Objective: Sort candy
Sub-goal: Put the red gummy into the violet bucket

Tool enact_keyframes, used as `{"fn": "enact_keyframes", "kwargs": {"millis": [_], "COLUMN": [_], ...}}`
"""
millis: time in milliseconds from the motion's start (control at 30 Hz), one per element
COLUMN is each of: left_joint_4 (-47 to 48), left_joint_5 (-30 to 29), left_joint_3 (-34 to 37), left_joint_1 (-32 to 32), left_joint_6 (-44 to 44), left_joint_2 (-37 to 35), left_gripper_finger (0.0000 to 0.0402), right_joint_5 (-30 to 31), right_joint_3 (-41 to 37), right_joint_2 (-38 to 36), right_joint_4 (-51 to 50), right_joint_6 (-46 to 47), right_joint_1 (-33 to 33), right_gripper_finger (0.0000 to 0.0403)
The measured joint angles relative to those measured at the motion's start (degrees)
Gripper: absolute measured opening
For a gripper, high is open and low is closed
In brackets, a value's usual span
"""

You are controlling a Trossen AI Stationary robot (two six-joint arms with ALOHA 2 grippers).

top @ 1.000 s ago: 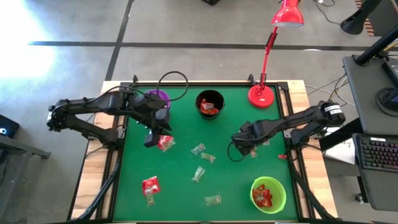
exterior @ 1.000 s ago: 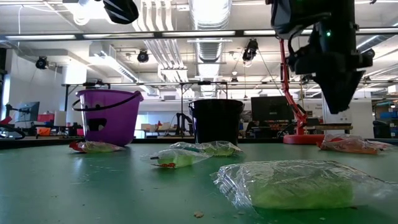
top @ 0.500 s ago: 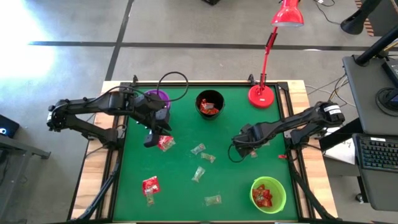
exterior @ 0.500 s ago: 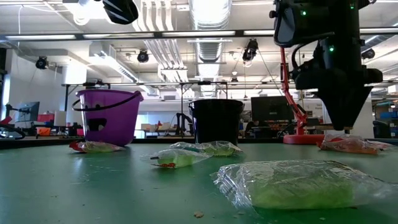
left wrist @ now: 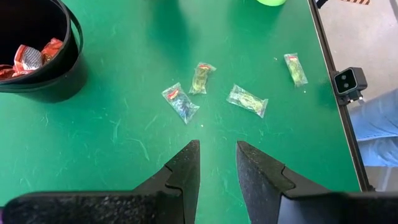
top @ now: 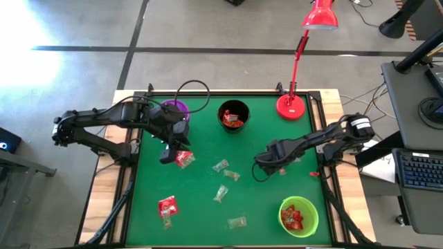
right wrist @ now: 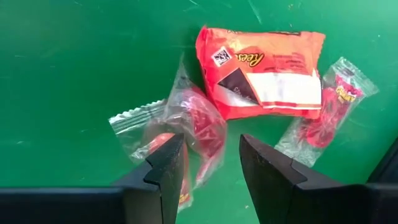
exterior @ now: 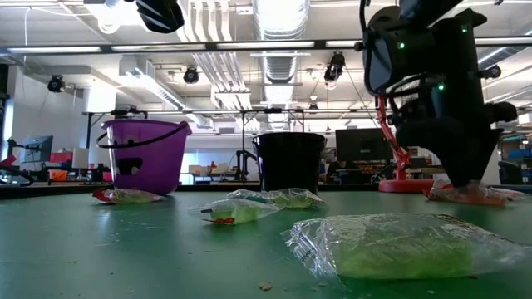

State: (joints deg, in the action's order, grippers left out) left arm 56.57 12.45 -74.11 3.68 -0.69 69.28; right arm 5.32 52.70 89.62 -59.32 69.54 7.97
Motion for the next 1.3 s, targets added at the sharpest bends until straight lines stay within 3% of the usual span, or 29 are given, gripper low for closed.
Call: {"fn": "enact_keyframes", "kwargs": {"millis": [267,600,1000,1133,1300], "left_joint_4": [0.81,1.93,3.07,3.18,0.89], "left_joint_5": [0.02,0.04,0.13,0.09,0.09], "left_joint_3": [0.0,0.0,0.0,0.0,0.0], "left_joint_1": [0.0,0.0,0.0,0.0,0.0], "left_joint_6": [-0.01,0.0,-0.02,-0.29,-2.29], "left_joint_2": [0.0,0.0,0.0,0.0,0.17], "left_gripper_finger": [0.0086,0.0086,0.0086,0.0086,0.0086], "right_joint_5": [-1.89,-3.47,-3.45,-3.86,-0.79], "right_joint_3": [0.01,0.38,0.43,0.43,0.43], "right_joint_2": [3.48,2.49,-3.75,-7.31,-11.85], "right_joint_4": [0.08,0.03,0.58,8.7,26.81], "right_joint_6": [2.03,3.21,7.08,6.57,3.48], "right_joint_1": [-0.13,-0.11,0.02,0.78,1.74], "right_gripper_finger": [0.0127,0.0018,0.0013,0.0013,0.0013]}}
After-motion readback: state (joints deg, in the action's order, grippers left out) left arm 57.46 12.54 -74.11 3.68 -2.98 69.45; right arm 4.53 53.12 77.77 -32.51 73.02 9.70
